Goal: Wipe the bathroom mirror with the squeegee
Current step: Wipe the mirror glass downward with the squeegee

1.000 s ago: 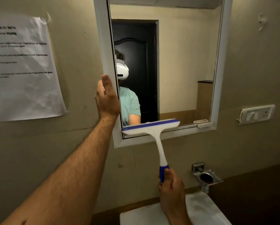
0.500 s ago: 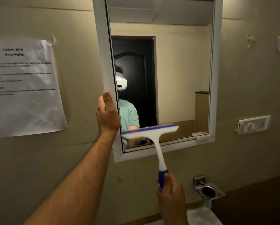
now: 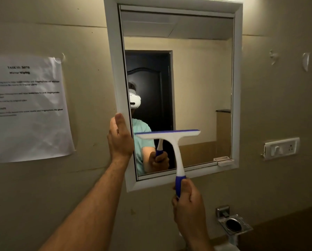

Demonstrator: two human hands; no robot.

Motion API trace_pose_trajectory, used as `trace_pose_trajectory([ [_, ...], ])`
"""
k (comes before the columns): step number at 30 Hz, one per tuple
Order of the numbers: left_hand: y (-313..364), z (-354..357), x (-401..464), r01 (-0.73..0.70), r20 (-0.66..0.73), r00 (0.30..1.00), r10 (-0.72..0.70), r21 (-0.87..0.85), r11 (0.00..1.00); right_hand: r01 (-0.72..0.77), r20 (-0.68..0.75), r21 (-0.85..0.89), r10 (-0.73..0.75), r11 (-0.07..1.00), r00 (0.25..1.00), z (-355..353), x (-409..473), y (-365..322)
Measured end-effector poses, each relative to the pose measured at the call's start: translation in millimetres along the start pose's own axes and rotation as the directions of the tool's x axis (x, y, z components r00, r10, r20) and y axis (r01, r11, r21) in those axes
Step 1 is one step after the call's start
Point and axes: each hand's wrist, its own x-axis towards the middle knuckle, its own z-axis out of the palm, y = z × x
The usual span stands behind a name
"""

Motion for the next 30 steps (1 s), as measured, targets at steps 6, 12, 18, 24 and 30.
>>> trace_pose_trajectory([
  [6,0.6,0.6,2.5,-0.006,-0.035,0.999,0.007,0.011,1.000,-0.050,-0.122,-0.055,0.043,0.997,0.992,5.9,-19.6,40.4],
  [12,-6.1,-1.7,4.9,-0.016,-0.008,1.000,0.016,0.011,1.000,-0.004,-0.042,-0.017,0.003,1.000,0.999,4.4,-2.8,19.9],
  [18,7.7,4.5,3.2,-0.005,-0.002,1.000,0.005,0.034,0.999,0.124,-0.035,0.049,-0.122,0.991,0.992,7.7,24.4,-25.2],
  [24,-0.9,-10.9,-0.1,0.058,0.045,0.997,-0.061,0.062,0.996,0.139,-0.049,0.076,-0.135,0.987,0.990,28.9,10.9,-38.6],
  [30,43.7,-19.0,40.6,0.057,-0.005,0.998,-0.057,0.046,0.997,0.298,-0.102,-0.012,-0.298,0.954,0.949,17.5,42.1,-76.2],
])
